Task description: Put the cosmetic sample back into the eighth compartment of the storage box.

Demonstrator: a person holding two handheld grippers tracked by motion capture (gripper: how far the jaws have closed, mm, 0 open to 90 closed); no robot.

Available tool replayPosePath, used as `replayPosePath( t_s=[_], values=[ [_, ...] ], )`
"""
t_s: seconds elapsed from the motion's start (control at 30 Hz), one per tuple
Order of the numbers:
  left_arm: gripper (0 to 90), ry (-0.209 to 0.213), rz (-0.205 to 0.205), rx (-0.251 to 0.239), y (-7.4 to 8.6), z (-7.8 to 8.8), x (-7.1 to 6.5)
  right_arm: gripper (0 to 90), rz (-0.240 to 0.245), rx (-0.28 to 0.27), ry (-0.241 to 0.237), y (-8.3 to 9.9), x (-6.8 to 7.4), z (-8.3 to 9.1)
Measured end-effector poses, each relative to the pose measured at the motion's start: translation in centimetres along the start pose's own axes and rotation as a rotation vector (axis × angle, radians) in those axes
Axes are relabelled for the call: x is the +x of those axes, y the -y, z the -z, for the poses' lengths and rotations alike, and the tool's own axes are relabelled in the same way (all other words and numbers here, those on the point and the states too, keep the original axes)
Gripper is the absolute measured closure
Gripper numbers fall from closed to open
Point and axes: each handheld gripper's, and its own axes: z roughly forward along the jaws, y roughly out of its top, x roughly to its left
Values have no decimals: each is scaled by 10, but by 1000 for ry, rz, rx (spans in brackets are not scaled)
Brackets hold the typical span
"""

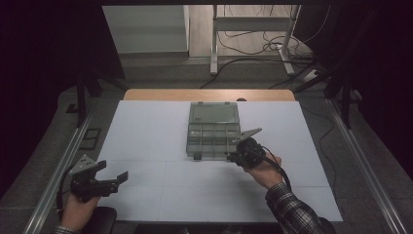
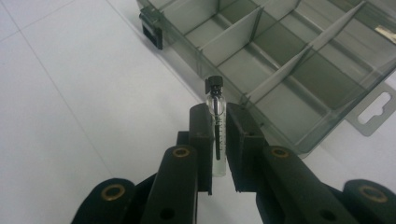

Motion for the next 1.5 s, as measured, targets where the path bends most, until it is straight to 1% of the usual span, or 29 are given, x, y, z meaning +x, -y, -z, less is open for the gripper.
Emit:
replayPosePath(
  t_s=[0.1,0.33,0.5,0.67,0.9,1.27,1.5],
  values=[
    [44,1,1,0,0,0,0,808,-3,-3,2,-1,-2,0],
    [45,2,0,1,0,0,0,808,-26,-9,12,-5,-10,1],
    [44,2,1,1,0,0,0,808,-29,-11,19,-7,-12,1],
    [45,3,1,2,0,0,0,808,-32,-20,27,-10,-18,0],
    [45,2,0,2,0,0,0,808,-49,-29,33,-12,-24,1],
    [46,3,-1,3,0,-1,0,808,-66,-31,57,-16,-36,-5],
    [46,4,0,4,0,-1,0,808,-74,-29,68,-17,-42,-9]
  ],
)
